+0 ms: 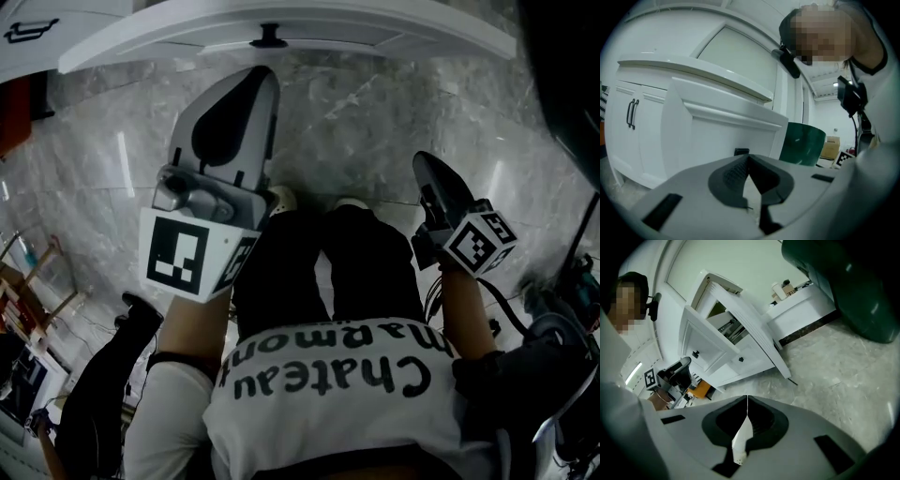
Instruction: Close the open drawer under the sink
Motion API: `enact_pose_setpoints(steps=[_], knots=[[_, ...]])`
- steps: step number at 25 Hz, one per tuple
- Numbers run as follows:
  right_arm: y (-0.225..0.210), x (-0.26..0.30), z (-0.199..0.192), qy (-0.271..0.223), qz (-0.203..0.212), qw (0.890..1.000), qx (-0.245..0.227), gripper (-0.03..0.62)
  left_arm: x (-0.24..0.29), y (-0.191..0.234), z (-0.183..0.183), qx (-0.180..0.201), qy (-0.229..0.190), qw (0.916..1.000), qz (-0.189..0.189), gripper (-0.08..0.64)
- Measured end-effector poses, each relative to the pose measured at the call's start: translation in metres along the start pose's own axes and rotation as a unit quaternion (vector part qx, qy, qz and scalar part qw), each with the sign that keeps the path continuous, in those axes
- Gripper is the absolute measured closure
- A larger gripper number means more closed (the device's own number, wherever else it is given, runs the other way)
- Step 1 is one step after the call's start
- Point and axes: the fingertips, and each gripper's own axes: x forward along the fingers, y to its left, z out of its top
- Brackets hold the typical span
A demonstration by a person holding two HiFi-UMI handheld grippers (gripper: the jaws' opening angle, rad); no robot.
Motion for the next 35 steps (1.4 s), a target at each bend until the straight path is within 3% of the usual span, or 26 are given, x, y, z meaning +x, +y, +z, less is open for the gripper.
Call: enact_pose_setpoints(steps=[5, 8, 12, 14, 16, 22, 26, 35], knots=[[-0.023, 0.044, 0.011, -0.029, 0.005, 0.999, -0.021, 0.58, 0.001, 0.001, -0.002, 0.009, -0.025, 0.999, -0.037, 0.551], [-0.032, 0.063, 0.028, -0.059, 0.014, 0.997, -0.04, 0.58, -0.001, -0.002, 0.004, 0.037, -0.063, 0.9959, -0.052, 0.551], [-0.038, 0.075, 0.046, -0.086, 0.02, 0.994, -0.058, 0.58, 0.002, 0.002, 0.012, 0.093, -0.094, 0.9908, -0.03, 0.548], [-0.04, 0.078, 0.049, -0.093, 0.024, 0.994, -0.059, 0.58, 0.004, 0.005, 0.012, 0.118, -0.094, 0.9885, -0.016, 0.455], [-0.043, 0.079, 0.05, -0.099, 0.026, 0.993, -0.055, 0.58, 0.007, 0.009, 0.01, 0.129, -0.088, 0.9878, -0.005, 0.426], [-0.05, 0.071, 0.052, -0.114, 0.032, 0.992, -0.039, 0.58, 0.021, 0.018, 0.0, 0.104, -0.054, 0.9931, 0.002, 0.426], [-0.061, 0.068, 0.055, -0.132, 0.031, 0.99, -0.03, 0.58, 0.022, 0.02, 0.001, 0.105, -0.058, 0.9927, 0.015, 0.444], [-0.059, 0.047, 0.067, -0.164, 0.025, 0.985, -0.039, 0.58, 0.021, 0.023, 0.002, 0.096, -0.063, 0.9934, 0.001, 0.471]])
